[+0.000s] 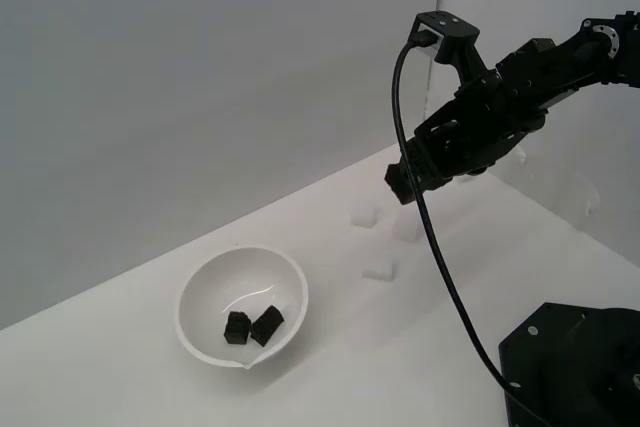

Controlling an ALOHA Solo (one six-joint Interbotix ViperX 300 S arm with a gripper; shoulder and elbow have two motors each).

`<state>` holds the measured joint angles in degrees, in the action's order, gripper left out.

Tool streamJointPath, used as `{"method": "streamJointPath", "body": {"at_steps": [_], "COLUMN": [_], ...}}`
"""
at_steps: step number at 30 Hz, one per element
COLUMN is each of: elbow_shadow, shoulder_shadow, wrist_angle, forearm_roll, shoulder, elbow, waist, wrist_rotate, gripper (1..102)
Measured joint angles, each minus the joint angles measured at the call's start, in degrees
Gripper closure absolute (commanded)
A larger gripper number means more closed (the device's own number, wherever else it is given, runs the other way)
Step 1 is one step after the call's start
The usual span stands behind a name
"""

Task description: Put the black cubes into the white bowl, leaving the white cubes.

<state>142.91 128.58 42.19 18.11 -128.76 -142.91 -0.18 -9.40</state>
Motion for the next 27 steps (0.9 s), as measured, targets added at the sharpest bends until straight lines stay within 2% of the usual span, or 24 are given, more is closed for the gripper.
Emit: {"method": "streamJointPath", "body": {"at_steps": [8,18,24,27], "elbow_shadow": [-3.1,-6.0,-9.0,-10.1], "shoulder_shadow": [-1.1,-7.0,-11.9,-13.9], "wrist_angle": [-2.2,-6.1,-7.6,-8.3], "forearm_roll": [3.8,6.2,6.2,7.0], "shoulder": [1.2,6.9,11.6,13.6], "elbow": [3.3,6.2,9.0,10.1], "waist": [-8.2,-17.0,-21.5,-23.5], "wrist_rotate": [0.3,0.2,0.3,0.2], "gripper": [100,100,101,101]}}
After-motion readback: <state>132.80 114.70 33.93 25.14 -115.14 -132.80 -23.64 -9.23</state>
